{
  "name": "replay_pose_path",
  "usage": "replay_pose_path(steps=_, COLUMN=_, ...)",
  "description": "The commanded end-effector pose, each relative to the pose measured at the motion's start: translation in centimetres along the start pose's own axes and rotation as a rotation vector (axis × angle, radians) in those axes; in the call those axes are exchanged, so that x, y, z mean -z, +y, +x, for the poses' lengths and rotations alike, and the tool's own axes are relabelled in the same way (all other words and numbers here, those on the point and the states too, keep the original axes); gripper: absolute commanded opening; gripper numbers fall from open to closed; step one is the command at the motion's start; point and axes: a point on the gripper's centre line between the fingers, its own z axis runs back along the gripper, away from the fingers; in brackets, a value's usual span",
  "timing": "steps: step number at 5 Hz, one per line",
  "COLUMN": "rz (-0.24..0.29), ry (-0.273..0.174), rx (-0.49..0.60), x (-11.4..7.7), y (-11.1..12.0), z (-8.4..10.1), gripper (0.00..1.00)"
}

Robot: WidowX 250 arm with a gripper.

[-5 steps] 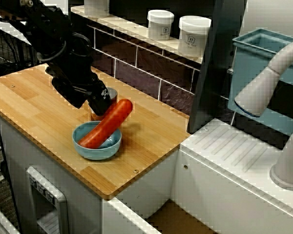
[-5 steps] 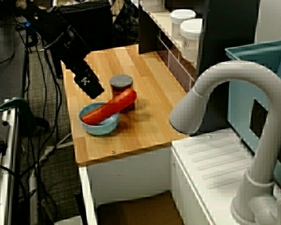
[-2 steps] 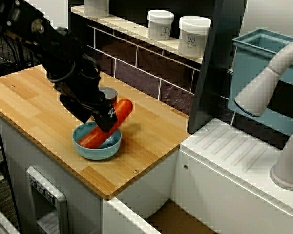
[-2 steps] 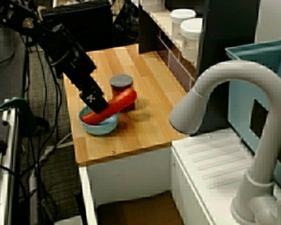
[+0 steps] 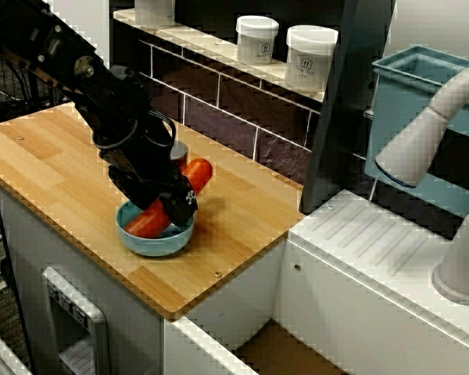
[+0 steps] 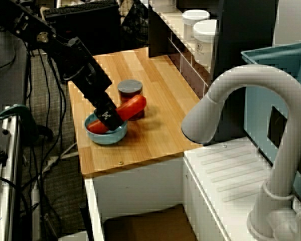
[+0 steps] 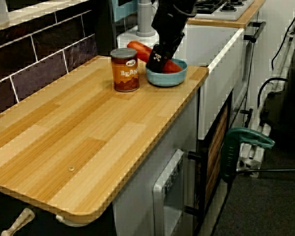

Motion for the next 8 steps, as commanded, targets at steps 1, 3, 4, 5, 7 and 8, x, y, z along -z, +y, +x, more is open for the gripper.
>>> replay_pose_path(steps=1, rz=-0.005, ry=-0.02, rx=0.009, x=0.8, y=-0.2, z=1.9, gripper=0.0)
replay_pose_path(steps=3, rz=-0.032, ry=-0.011, rx=0.011, x=-0.9, y=0.4, z=1.8, gripper=0.0)
replay_pose_path(steps=4, rz=-0.065, ry=-0.031, rx=-0.004, x=-3.1, y=0.7, z=2.2, gripper=0.0)
replay_pose_path(steps=5, rz=-0.094, ry=-0.054, rx=-0.043, x=-5.3, y=1.9, z=3.0, gripper=0.0)
replay_pose_path(steps=7, rz=-0.106, ry=-0.061, rx=-0.11, x=-6.6, y=6.5, z=4.8, gripper=0.0)
replay_pose_path(steps=8, rz=-0.084, ry=-0.068, rx=-0.135, x=-6.7, y=9.7, z=5.9, gripper=0.0)
